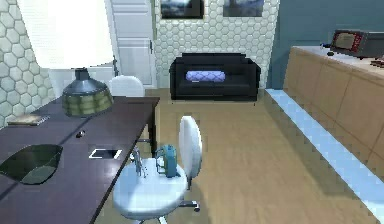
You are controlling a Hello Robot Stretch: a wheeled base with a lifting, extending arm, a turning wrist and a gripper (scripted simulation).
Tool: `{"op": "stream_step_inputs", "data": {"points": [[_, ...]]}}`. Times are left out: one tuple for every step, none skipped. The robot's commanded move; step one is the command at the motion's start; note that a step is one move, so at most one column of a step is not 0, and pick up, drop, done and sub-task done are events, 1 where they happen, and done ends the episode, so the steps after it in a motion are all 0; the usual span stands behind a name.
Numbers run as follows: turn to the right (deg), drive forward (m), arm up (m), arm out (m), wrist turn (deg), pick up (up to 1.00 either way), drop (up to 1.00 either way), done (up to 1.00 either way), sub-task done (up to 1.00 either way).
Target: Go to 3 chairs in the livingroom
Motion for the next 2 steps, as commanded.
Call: {"op": "stream_step_inputs", "data": {"points": [[-12.0, 0.0, 0.0, 0.0, 0.0, 0.0, 0.0, 0.0, 0.0], [0.0, 0.0, 0.0, 0.0, 0.0, 0.0, 0.0, 0.0, 1.0]]}}
